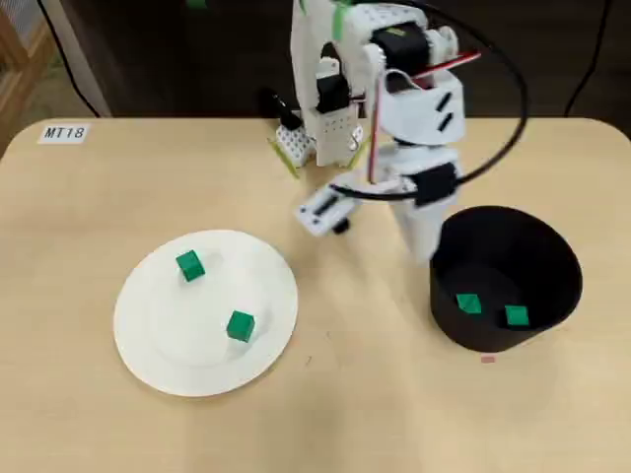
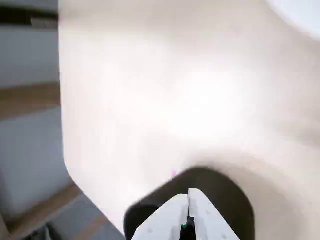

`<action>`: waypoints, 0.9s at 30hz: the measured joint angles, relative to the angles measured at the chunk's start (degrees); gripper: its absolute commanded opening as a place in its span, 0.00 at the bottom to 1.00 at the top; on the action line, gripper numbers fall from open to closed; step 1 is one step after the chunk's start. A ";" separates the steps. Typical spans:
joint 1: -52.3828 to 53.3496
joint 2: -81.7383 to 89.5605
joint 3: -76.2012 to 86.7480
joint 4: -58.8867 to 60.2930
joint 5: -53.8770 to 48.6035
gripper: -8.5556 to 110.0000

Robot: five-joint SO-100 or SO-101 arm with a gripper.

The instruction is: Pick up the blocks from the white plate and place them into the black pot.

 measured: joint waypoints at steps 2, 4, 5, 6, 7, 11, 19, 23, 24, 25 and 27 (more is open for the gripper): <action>8.35 3.87 3.87 -0.79 -0.09 0.05; 15.29 6.33 8.53 -3.96 0.53 0.05; 18.02 6.68 10.99 -5.71 0.97 0.05; 20.39 6.59 13.18 -7.56 1.41 0.05; 21.88 5.98 14.33 -8.70 1.85 0.05; 23.64 0.09 14.94 -12.57 3.16 0.05; 21.18 -19.95 4.39 -11.78 2.37 0.05; 20.13 -29.79 -7.12 -6.33 1.14 0.05; 20.13 -32.17 -10.37 -4.66 0.79 0.05; 20.21 -34.63 -13.89 -2.90 0.62 0.05; 20.30 -38.06 -19.51 -0.26 0.26 0.05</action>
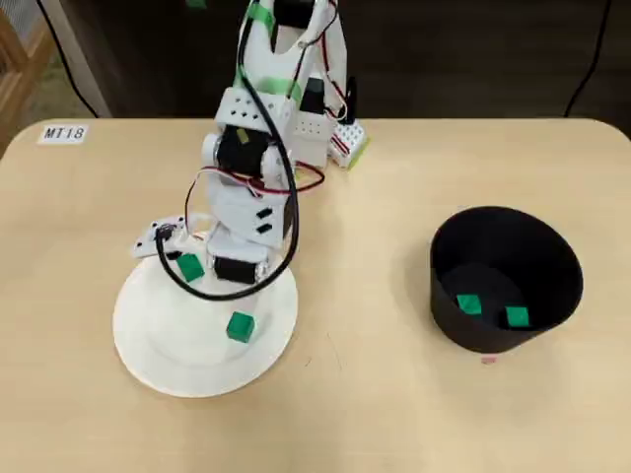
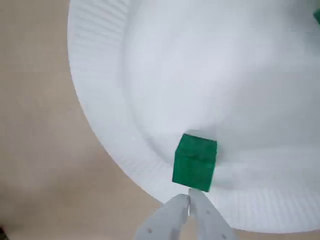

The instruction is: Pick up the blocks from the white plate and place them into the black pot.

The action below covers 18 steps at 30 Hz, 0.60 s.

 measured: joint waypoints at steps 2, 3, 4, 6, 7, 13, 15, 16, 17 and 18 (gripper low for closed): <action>0.18 -2.29 -4.22 1.76 0.00 0.05; 0.26 -3.25 -6.06 2.72 0.00 0.05; 0.35 -4.04 -7.47 3.52 0.00 0.05; 0.44 -5.01 -9.40 4.92 0.09 0.10; 0.62 -5.71 -10.20 5.62 0.00 0.13; 1.76 -6.86 -11.51 8.88 -2.11 0.24; 1.85 -7.38 -11.51 9.93 -2.20 0.24; 1.85 -7.65 -11.51 10.37 -2.20 0.25; 1.85 -8.00 -11.51 10.72 -2.37 0.25; 1.85 -8.26 -11.51 10.99 -2.64 0.25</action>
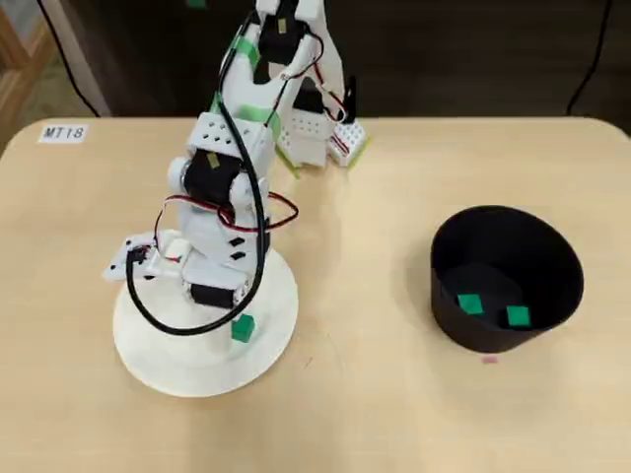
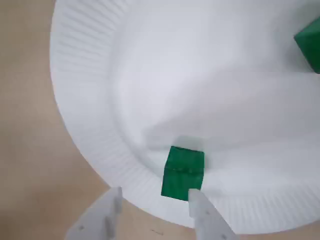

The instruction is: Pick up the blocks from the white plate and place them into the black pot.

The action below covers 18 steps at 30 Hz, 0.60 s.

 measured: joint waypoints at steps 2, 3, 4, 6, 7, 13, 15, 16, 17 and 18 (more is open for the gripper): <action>0.00 -0.70 0.00 0.35 0.00 0.24; 0.00 -0.88 -0.18 0.53 -0.09 0.25; 0.00 -1.05 -0.35 0.53 -0.09 0.25; 0.00 -1.41 -0.44 0.53 -0.09 0.25; 0.00 -1.49 -0.44 0.53 -0.09 0.25; 0.00 -3.78 -2.55 0.62 -0.18 0.26; 0.00 -4.92 -3.78 0.70 -0.18 0.26; 0.00 -5.36 -4.31 0.97 -0.18 0.26; 0.00 -5.80 -4.66 1.05 -0.09 0.26; 0.00 -6.15 -4.83 1.05 -0.09 0.26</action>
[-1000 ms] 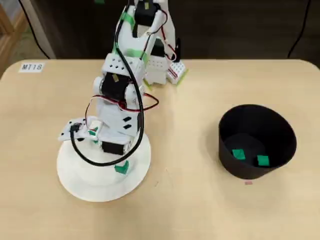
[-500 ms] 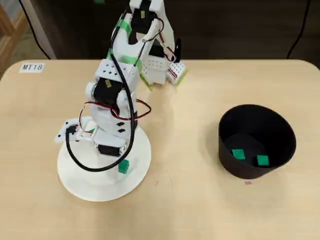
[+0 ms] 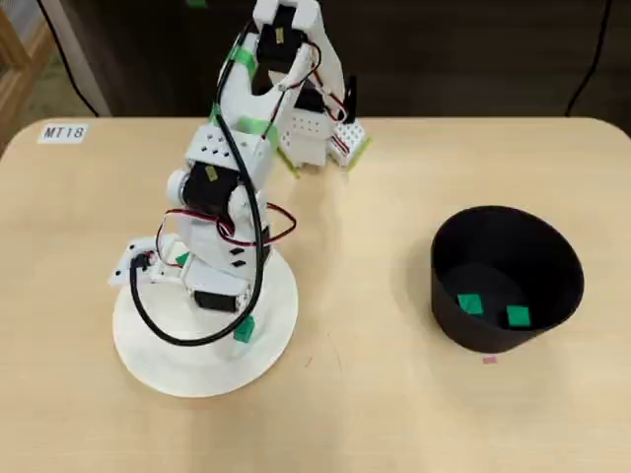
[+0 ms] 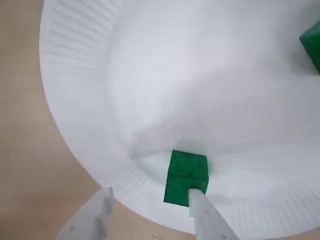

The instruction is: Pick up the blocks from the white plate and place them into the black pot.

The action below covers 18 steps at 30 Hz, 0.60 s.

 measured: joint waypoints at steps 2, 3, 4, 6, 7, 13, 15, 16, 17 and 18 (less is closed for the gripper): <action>0.00 -0.44 -0.18 0.26 0.09 0.26; 0.00 -0.53 -0.18 0.26 0.18 0.26; 0.00 -0.53 -0.18 0.35 0.18 0.26; 0.00 -0.88 -0.44 0.88 0.09 0.26; 0.00 -1.05 -0.70 1.14 0.00 0.26; 0.62 0.00 -0.62 4.39 0.62 0.23; 0.62 1.05 -0.53 5.19 1.05 0.22; 0.62 1.58 -0.44 5.36 1.05 0.21; 0.53 2.37 -0.35 5.45 0.88 0.22; 0.53 2.99 -0.26 5.45 0.62 0.22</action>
